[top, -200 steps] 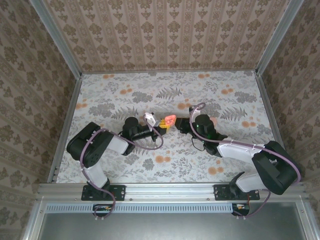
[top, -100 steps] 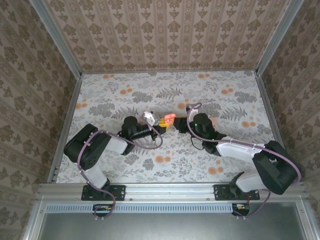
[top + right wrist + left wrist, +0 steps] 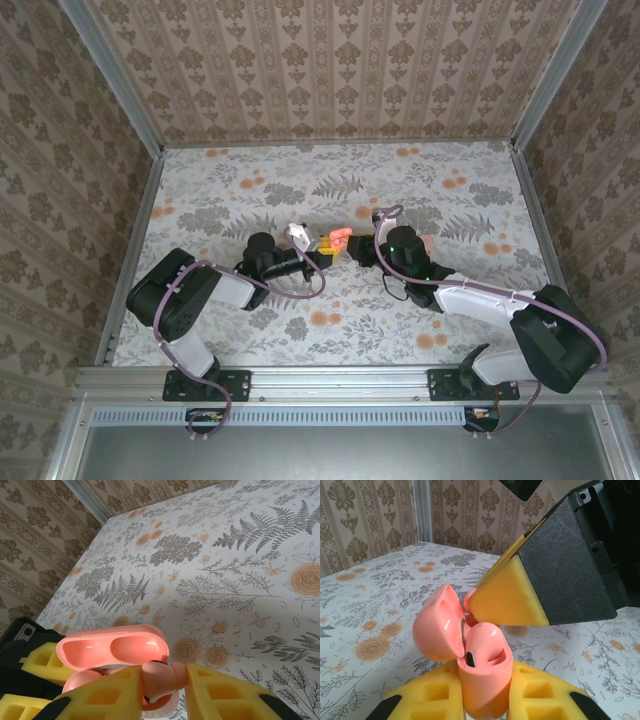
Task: Insert wireless bluetooth earbuds into charging case
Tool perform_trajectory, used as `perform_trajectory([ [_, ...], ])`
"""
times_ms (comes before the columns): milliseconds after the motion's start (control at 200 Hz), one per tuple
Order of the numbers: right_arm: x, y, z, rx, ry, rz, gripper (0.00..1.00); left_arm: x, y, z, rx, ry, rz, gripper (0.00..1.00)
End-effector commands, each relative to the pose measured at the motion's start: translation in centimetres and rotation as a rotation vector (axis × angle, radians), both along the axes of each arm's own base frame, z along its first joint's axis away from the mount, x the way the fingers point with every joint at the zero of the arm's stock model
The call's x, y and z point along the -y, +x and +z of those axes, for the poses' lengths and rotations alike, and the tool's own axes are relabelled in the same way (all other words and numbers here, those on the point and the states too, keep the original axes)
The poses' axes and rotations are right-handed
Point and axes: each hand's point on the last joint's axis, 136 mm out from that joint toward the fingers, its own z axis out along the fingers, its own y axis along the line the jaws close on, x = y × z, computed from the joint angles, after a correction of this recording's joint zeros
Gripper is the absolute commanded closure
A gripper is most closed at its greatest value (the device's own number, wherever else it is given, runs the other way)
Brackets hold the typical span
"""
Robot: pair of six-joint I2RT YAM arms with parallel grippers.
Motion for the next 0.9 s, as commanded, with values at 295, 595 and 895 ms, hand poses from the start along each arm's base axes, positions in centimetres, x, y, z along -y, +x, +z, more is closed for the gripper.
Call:
perform_trajectory([
  [295,-1.6,-1.1,1.6,0.004,0.029,0.081,0.69,0.3,0.7,3.6,0.07,-0.08,0.027,1.0],
  [595,-1.3,-1.2,2.4,0.013,0.052,0.076,0.63,0.4,0.7,4.0,0.073,-0.089,0.027,1.0],
  [895,-1.1,-1.3,3.8,0.04,0.088,0.089,0.53,0.4,0.6,4.1,0.07,-0.09,0.027,1.0],
])
